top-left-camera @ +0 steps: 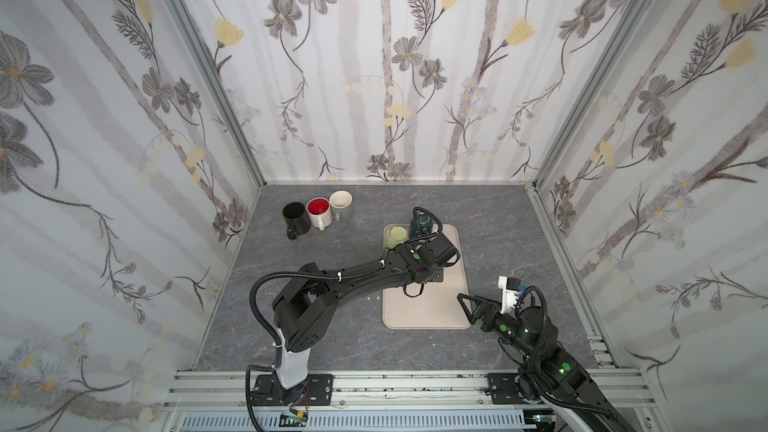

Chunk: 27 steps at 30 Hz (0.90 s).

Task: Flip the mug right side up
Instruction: 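Lift the pink mug off the tray with the left gripper, tilting it sideways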

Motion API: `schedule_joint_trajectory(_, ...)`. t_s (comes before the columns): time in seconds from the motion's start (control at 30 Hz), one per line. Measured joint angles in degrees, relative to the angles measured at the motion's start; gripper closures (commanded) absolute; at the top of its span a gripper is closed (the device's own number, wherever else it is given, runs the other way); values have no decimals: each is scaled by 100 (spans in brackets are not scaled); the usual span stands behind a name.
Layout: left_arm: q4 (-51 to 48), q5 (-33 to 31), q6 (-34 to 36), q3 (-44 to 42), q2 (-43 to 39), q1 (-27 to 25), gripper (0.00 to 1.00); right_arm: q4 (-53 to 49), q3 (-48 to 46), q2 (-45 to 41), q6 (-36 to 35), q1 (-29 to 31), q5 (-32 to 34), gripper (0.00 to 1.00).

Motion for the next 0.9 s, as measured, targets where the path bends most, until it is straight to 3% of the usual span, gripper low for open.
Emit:
schedule_joint_trajectory(0.63,778,221,192,-782,-933,11,100,83,101,522,107,-39,-474,0)
schedule_joint_trajectory(0.9,1045,448,262,-898,-1381,33,100,710,210,1084,319,-201,-944,0)
